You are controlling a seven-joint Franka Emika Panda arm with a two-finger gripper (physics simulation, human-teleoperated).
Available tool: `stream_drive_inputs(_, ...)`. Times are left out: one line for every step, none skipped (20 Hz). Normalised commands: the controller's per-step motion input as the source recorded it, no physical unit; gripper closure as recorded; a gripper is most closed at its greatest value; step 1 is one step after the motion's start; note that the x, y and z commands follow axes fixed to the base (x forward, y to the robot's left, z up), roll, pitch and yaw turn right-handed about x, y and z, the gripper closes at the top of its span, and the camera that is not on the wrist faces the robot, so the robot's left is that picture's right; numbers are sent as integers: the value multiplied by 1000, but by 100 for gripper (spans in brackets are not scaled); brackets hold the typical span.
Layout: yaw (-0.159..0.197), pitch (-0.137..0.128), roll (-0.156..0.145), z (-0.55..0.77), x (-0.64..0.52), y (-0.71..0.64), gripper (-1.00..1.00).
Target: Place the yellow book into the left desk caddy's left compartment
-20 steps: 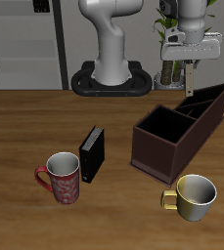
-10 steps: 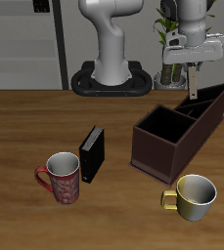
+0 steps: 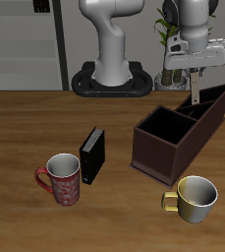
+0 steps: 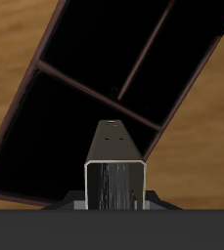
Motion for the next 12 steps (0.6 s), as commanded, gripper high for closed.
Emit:
stream_drive_inputs(0,0,0,28,-109,-90,100)
stream_drive_inputs(56,48,144,-169,327,606,100)
stream_drive_inputs(0,0,0,9,-97,-122,100)
stream_drive_inputs(53,-30,82,-46,304,595,100)
stream_drive_inputs(-28,88,69,-57,88,122,100)
stream_drive_inputs(67,-69,50,9,162,361,100)
stream_drive_inputs(-43,95,43,-181,235,227,100)
stream_drive_inputs(23,-19,8,-7,-38,44,100)
stream_drive_inputs(24,39,49,-177,172,67,100)
stream_drive_inputs(2,18,-6,-69,77,59,100)
stream_drive_inputs(19,38,-10,-178,114,-124,100)
stream_drive_inputs(-7,27,-35,-114,129,-77,100)
